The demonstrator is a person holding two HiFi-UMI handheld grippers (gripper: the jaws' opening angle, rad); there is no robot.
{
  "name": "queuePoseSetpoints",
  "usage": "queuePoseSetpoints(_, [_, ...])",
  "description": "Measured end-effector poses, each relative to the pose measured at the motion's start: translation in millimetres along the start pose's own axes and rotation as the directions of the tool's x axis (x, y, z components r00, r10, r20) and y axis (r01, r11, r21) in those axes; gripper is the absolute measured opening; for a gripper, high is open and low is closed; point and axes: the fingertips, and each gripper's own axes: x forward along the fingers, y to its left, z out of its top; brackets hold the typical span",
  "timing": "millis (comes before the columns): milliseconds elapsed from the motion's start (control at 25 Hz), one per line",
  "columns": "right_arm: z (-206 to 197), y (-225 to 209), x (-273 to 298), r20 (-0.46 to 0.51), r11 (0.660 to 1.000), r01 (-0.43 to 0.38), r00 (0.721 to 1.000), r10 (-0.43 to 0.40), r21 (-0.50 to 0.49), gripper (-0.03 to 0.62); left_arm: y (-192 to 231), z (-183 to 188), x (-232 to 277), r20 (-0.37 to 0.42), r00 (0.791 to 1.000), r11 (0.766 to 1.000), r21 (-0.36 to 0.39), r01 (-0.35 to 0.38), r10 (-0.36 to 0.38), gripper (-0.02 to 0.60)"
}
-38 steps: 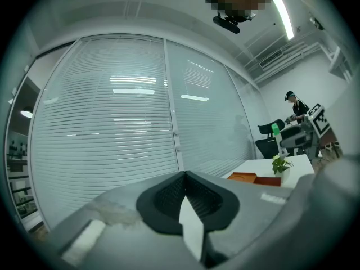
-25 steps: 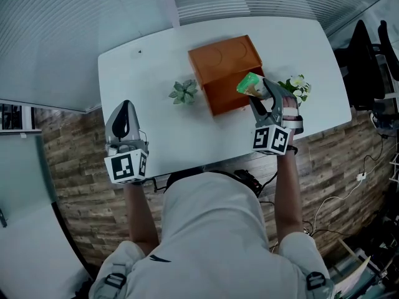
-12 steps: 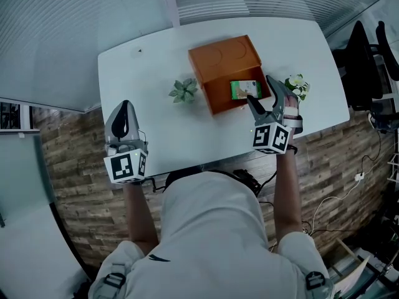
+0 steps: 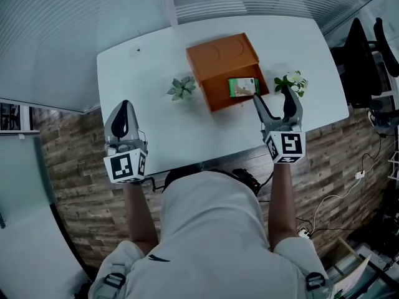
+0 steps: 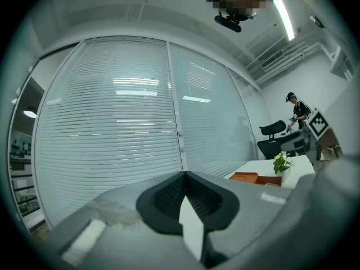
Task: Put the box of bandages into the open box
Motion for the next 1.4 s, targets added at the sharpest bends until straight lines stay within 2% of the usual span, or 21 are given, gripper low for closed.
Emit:
queuePoseSetpoints(80, [3,-9,-15,0.075,0.993,0.042,0.996,-0.05,0.106,0.366,0,0,-1,0.0,1.0,1.0,0.0,-0.001,0.001,0.005])
queuePoseSetpoints(120, [4,-12,-24,0.11,0.988,0.059,0.991,-0.075,0.141,0.303,0,0,-2,0.0,1.0,1.0,-0.001,-0.003,0.003,0.005])
queuePoseSetpoints(160, [6,-15,-34,0.142,0.984,0.078,0.985,-0.101,0.162,0.215,-1,0,-3,0.0,1.0,1.0,0.0,-0.005,0.005,0.005])
queuePoseSetpoints(240, [8,-19,-53,0.184,0.978,0.127,0.97,-0.157,0.165,0.072,-2,0,-5,0.001,1.0,1.0,0.004,-0.002,0.002,0.006])
queuePoseSetpoints(280, [8,-19,-60,0.192,0.976,0.151,0.965,-0.18,0.157,0.05,-3,1,-6,0.002,1.0,1.0,0.006,0.0,0.0,0.006])
queuePoseSetpoints(400, [5,-19,-75,0.198,0.972,0.186,0.957,-0.212,0.142,0.021,-3,0,-7,0.003,1.0,1.0,0.007,0.0,0.0,0.005])
queuePoseSetpoints(520, [6,-18,-80,0.198,0.975,0.184,0.958,-0.206,0.126,0.002,-4,1,-8,0.003,1.0,1.0,0.004,-0.007,0.007,0.005])
queuePoseSetpoints(840, [23,-16,-82,0.217,0.982,0.145,0.962,-0.169,0.122,0.002,-11,2,-6,0.008,1.0,1.0,0.01,0.003,-0.003,0.006])
queuePoseSetpoints(1400, [24,-3,-79,0.174,0.99,0.114,0.977,-0.126,0.078,-0.002,-9,-1,-8,0.009,1.0,1.0,0.007,0.011,-0.011,0.005])
